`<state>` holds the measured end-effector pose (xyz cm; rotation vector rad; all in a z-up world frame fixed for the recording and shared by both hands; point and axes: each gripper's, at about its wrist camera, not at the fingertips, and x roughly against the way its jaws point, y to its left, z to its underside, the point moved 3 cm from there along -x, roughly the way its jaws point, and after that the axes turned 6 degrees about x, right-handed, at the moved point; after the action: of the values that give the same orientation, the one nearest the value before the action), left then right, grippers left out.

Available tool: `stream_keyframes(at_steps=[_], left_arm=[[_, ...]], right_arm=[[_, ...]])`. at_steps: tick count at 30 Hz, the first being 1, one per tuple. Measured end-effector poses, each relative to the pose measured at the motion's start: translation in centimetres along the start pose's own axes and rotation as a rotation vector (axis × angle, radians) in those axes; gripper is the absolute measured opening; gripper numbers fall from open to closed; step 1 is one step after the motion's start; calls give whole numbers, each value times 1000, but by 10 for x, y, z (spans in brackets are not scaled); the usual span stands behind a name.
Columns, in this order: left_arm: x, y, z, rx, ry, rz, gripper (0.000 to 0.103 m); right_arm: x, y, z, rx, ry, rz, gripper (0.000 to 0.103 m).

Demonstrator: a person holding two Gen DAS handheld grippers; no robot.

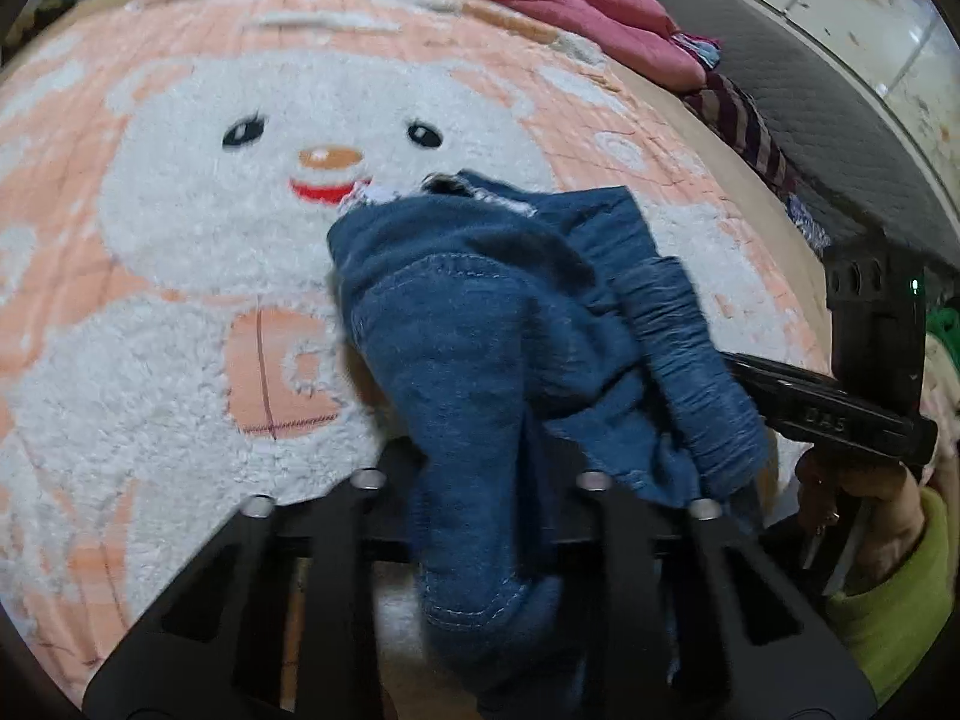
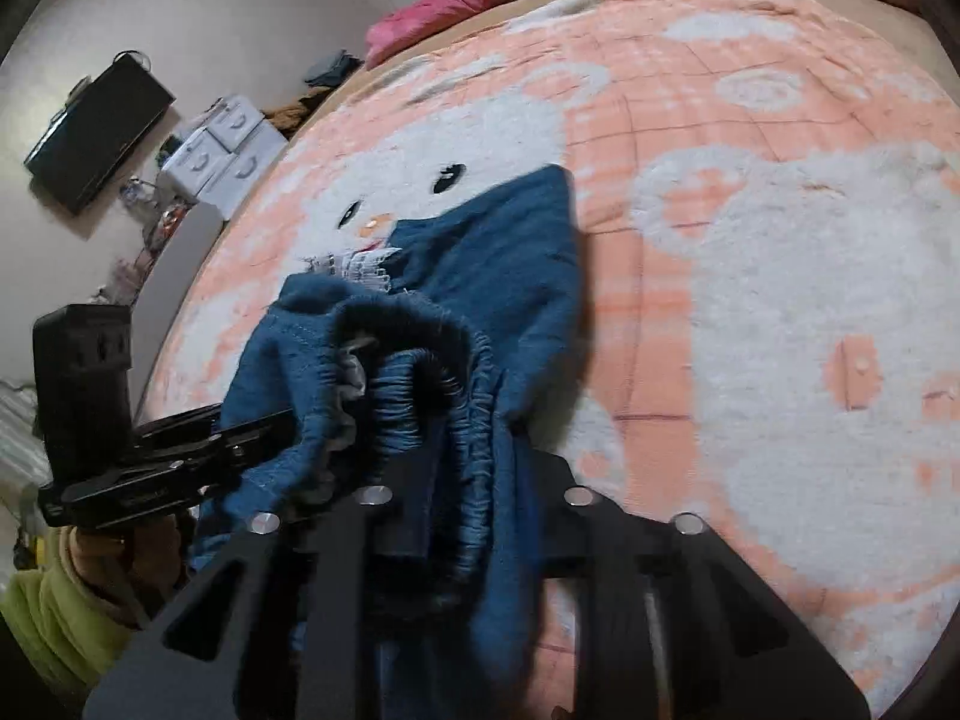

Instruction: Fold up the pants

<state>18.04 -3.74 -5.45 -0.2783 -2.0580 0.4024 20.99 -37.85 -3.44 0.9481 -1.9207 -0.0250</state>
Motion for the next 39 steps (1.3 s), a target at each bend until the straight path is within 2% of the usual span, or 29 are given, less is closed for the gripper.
stream_keyframes(at_steps=[4, 6, 12, 15, 19, 21, 23, 28, 31, 34, 39], left_arm=[[17, -9, -5, -36, -54, 3, 11], [26, -10, -16, -65, -105, -41, 11], [33, 4, -59, -44, -151, -94, 11], [26, 17, -79, -28, -158, -120, 11], [9, 33, -93, -23, -157, -131, 12], [-2, 42, -92, -4, -140, -137, 13], [-9, 48, -90, -3, -121, -165, 15], [-16, 64, -85, 34, -95, -184, 33], [-15, 66, -84, 28, -106, -203, 40], [-14, 65, -82, 16, -118, -220, 45], [-8, 68, -79, 30, -126, -232, 58]], right_arm=[[23, 20, -14, 47, -113, -12, 12], [28, 30, -30, 85, -143, -11, 11], [9, 38, -83, 117, -156, 10, 11], [-14, 34, -107, 113, -138, 29, 11], [-44, 19, -116, 97, -81, 73, 11], [-57, 12, -109, 91, -57, 90, 11], [-66, 7, -103, 94, -30, 116, 11], [-72, 0, -95, 88, 7, 145, 16], [-71, 0, -90, 112, 7, 192, 27], [-68, -5, -87, 90, 2, 202, 36], [-60, -4, -84, 98, -4, 221, 45]])
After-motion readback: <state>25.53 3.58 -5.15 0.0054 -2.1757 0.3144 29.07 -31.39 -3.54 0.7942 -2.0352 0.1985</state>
